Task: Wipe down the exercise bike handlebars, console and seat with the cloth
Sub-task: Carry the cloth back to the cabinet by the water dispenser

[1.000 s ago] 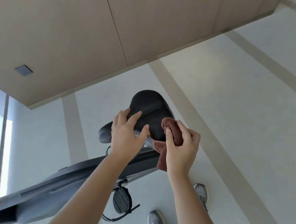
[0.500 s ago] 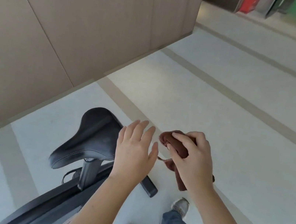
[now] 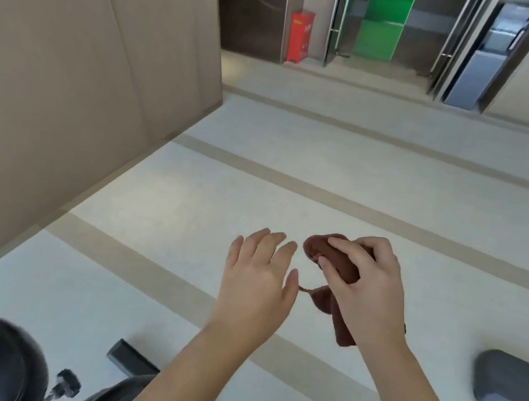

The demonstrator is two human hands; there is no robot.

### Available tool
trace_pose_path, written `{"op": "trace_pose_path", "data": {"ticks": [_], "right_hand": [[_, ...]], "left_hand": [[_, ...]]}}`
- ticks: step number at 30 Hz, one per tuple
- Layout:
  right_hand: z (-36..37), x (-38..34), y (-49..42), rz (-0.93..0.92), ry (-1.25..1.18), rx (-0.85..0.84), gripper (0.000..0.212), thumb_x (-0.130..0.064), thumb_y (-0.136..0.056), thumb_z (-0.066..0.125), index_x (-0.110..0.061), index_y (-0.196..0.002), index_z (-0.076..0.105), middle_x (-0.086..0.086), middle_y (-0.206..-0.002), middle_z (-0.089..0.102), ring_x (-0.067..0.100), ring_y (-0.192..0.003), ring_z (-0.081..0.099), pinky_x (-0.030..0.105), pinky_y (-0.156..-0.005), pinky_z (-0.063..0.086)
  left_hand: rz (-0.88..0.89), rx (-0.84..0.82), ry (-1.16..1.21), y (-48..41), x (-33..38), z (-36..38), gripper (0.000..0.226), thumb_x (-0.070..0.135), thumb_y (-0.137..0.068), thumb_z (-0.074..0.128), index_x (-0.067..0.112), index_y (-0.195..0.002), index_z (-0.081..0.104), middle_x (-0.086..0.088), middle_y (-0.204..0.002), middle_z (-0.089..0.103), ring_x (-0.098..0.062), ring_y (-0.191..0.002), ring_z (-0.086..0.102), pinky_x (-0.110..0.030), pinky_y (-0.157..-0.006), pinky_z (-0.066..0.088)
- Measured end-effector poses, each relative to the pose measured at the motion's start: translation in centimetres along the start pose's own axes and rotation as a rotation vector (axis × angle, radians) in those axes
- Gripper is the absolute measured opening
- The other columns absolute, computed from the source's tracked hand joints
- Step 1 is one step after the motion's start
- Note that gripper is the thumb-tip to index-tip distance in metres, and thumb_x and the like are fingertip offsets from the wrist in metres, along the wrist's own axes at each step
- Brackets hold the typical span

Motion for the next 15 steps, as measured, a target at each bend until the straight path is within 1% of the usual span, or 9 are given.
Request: {"op": "trace_pose_path", "data": {"ticks": [4,9,11,15], "right_hand": [[-5.5,6.6,-4.8,0.062,0.091,0.102,0.027,-0.02,-0.075,0.073,-0.025,-0.101,0.069,-0.002,-0.1,0.051,0.023,-0.095,0.049,0.027,-0.074,0.036],[-11.2,13.8,-9.4,0.167,0.178,0.193,0.026,-0.017,-0.075,0.073,-0.022,-0.1,0.07,0.001,-0.099,0.051,0.026,-0.094,0.049,0.028,-0.072,0.036],[-12.4,15.8,-11.3,0.194,0.194,0.199,0.026,-0.018,-0.075,0.073,-0.022,-0.101,0.07,0.001,-0.1,0.051,0.026,-0.095,0.049,0.029,-0.072,0.037],[-12.9,19.0,-15.0,0.214,0.194,0.156,0.026,-0.02,-0.076,0.072,-0.024,-0.102,0.069,-0.001,-0.1,0.05,0.023,-0.095,0.048,0.029,-0.072,0.039]], "left_hand": [[0.096,-0.034,0.048,-6.4,5.8,5.5,0.032,0.01,-0.074,0.071,0.003,-0.104,0.064,-0.015,-0.109,0.065,-0.034,-0.107,0.057,-0.055,-0.091,0.042],[0.189,-0.064,0.1,-13.1,11.9,11.2,0.032,0.01,-0.074,0.07,0.002,-0.105,0.064,-0.015,-0.109,0.064,-0.033,-0.107,0.057,-0.055,-0.091,0.043],[0.209,-0.071,0.107,-15.1,13.4,13.0,0.032,0.01,-0.074,0.07,0.002,-0.104,0.064,-0.015,-0.109,0.065,-0.033,-0.107,0.057,-0.055,-0.091,0.043],[0.241,-0.083,0.1,-18.9,14.8,16.6,0.034,0.009,-0.071,0.073,0.002,-0.103,0.064,-0.014,-0.107,0.065,-0.033,-0.105,0.058,-0.055,-0.09,0.043]]}}
Point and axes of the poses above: each hand's wrist, its own y-axis away from the middle knuckle, its own z-axis out of the palm, x = y × z, the point moved 1 cm from there along -y, towards the middle knuckle
